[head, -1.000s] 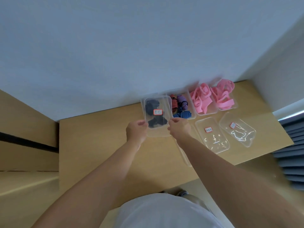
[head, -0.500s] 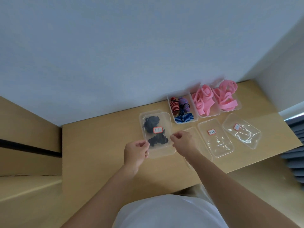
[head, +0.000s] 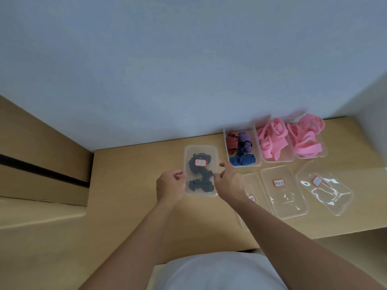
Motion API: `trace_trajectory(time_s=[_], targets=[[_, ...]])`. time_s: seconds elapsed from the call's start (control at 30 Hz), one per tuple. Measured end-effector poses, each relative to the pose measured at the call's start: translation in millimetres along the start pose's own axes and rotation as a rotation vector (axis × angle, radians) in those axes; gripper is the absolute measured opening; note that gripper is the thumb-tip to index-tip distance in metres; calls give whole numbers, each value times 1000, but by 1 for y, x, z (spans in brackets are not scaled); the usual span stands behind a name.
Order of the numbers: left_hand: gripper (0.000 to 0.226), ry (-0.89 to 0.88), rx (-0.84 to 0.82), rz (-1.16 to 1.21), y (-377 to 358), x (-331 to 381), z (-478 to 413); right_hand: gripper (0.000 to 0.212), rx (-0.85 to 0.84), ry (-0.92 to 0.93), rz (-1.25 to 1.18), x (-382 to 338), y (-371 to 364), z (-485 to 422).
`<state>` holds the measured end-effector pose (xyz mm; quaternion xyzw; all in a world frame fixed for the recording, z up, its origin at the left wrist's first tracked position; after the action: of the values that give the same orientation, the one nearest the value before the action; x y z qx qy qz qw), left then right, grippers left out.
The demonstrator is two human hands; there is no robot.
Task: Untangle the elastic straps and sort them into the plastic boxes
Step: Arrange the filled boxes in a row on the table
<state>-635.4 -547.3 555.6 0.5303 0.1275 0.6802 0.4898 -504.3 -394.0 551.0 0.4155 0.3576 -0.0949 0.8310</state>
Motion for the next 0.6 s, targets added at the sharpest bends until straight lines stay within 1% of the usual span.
trace_trajectory(time_s=[0.07, 0.13, 0.2, 0.27, 0.33, 0.4, 0.5, 0.53, 0.6], targets=[[26, 4, -1, -17, -1, 2, -2, 48, -11, 47, -1, -3, -1, -1], [25, 12, -3, -31, -1, 2, -3, 53, -32, 107, 45, -7, -3, 1], [25, 23, -10, -32, -2, 2, -2, 50, -45, 166, 159, -8, -6, 6], [26, 21, -23, -34, -2, 1, -1, 43, -25, 254, 329, -10, -9, 9], [25, -23, -31, -92, 0, 5, 1, 43, -3, 343, 455, -13, -13, 7], [27, -156, -40, -218, 3, 13, 1, 46, 1, 407, 526, -18, -18, 3], [55, -450, -139, -502, 3, 27, -7, 53, 7, 470, 539, -25, -26, -6], [64, -515, -188, -605, 3, 31, -11, 55, 11, 487, 543, -28, -28, -10], [80, -582, -300, -783, 2, 38, -20, 59, -4, 498, 579, -31, -35, -15]])
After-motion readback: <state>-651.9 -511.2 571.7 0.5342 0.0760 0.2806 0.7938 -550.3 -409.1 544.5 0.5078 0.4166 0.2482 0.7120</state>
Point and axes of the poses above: each hand's wrist, its own z-axis away from the middle knuckle, its own y-axis out of the back of the hand, x = y × z, the point moved 4 cm from there along -z, towards the middle knuckle, and after that the axes turned 6 degrees about -z, right-handed, at the moved point
